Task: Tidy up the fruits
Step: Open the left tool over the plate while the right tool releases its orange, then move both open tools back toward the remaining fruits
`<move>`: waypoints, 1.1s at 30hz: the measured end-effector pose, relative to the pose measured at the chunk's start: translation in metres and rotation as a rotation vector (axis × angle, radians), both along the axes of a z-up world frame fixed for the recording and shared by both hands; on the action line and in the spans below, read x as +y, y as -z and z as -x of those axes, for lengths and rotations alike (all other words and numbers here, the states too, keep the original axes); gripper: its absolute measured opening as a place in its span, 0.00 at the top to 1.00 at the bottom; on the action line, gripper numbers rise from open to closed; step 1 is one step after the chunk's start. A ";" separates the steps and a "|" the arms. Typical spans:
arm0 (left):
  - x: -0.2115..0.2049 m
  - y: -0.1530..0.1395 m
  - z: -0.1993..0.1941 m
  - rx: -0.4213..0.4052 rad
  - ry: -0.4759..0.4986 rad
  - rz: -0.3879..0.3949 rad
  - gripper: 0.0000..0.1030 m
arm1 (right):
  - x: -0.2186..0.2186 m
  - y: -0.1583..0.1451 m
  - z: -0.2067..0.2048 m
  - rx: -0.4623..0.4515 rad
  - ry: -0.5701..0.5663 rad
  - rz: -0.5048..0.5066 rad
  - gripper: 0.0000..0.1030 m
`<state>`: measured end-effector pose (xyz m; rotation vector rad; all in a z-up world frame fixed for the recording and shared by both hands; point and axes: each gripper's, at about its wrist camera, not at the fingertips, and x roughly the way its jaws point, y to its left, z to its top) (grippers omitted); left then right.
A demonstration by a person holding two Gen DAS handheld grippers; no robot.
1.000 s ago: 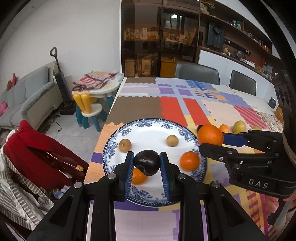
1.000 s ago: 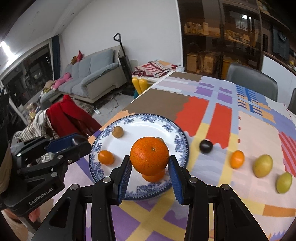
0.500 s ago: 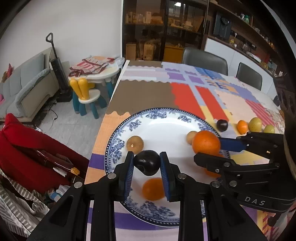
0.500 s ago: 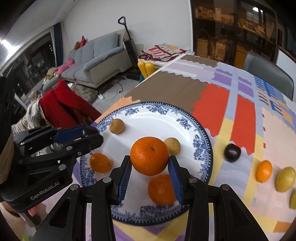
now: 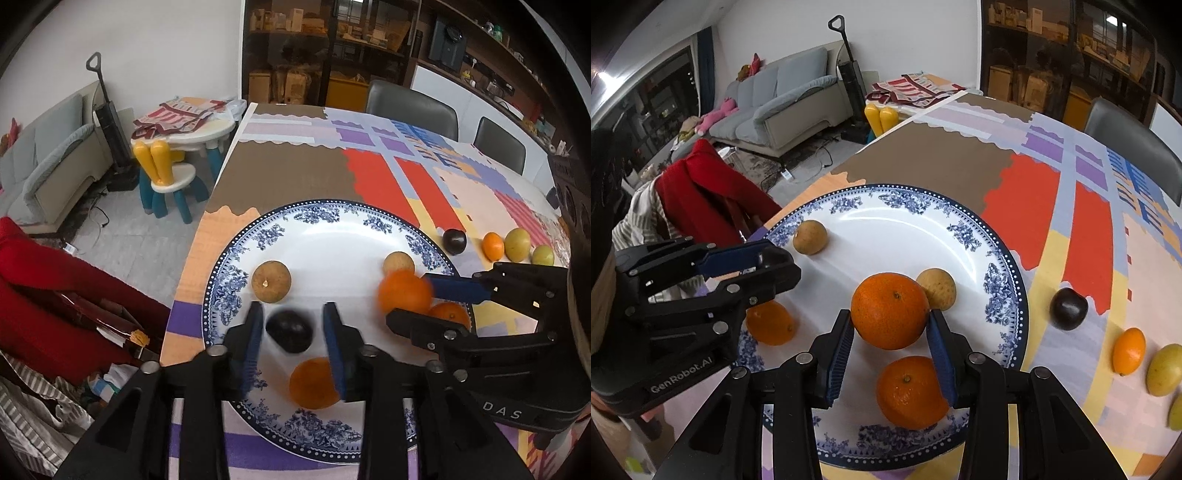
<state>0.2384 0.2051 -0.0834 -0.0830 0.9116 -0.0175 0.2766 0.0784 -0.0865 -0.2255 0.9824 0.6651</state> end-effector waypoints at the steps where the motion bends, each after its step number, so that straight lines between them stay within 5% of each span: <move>1: 0.000 -0.001 0.001 -0.003 -0.002 -0.008 0.63 | 0.000 0.000 0.000 -0.003 0.000 0.001 0.59; 5: -0.003 -0.007 0.007 -0.016 -0.008 -0.033 0.60 | -0.004 -0.007 0.005 -0.035 0.010 -0.009 0.48; 33: -0.072 -0.104 0.078 -0.261 -0.006 -0.094 0.35 | -0.104 -0.098 0.066 -0.257 0.221 -0.118 0.34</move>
